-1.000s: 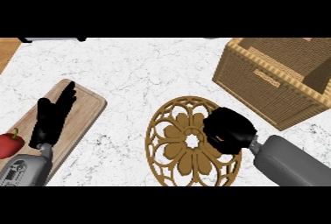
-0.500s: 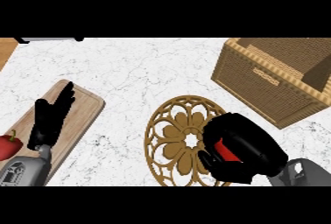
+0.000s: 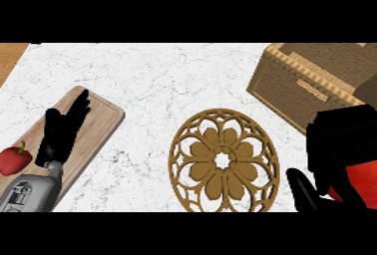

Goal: Pick the tomato from the placemat and place it in the basket

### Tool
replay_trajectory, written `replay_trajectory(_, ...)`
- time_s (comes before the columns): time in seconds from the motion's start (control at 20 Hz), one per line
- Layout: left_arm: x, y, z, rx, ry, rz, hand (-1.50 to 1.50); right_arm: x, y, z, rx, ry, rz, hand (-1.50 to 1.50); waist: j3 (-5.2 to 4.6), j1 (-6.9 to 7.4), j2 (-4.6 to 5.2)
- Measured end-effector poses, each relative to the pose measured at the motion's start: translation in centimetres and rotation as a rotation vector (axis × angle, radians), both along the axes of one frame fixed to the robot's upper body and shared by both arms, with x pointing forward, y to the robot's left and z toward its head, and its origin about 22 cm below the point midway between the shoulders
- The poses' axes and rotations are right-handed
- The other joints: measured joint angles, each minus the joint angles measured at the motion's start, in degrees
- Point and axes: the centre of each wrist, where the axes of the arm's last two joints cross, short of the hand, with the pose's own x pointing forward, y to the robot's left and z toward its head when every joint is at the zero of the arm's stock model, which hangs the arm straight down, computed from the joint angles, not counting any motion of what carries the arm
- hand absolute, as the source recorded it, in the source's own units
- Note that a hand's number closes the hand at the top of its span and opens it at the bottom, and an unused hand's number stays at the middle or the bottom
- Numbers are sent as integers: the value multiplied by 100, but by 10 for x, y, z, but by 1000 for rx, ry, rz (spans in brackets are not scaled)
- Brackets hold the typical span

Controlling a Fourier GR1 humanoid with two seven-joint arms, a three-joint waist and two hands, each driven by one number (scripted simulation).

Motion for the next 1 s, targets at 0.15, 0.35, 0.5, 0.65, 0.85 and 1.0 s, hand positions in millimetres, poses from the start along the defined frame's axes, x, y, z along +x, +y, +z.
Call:
replay_trajectory(0.15, -1, -5, 2, -2, -5, -18, 0, -1, -9, 37, 29, 1, -46, 150, 0, 75, 16)
replay_trajectory(0.35, 6, -3, 1, -2, -10, -23, 0, 5, -15, 72, 30, -10, -123, 150, 0, 134, 41)
replay_trajectory(0.5, 8, -4, 6, 0, -15, -36, 0, 17, -26, 95, -38, -49, -197, 150, 1, 182, 55)
replay_trajectory(0.65, 11, -9, 8, 1, -20, -44, 0, 29, -36, 110, -156, -98, -291, 150, 1, 229, 80)
replay_trajectory(0.85, 11, -12, 3, 3, -24, -48, 0, 48, -47, 121, -312, -137, -401, 150, 0, 285, 103)
replay_trajectory(1.0, 11, -15, 1, 6, -26, -51, 0, 75, -60, 111, -375, -123, -445, 150, 4, 299, 111)
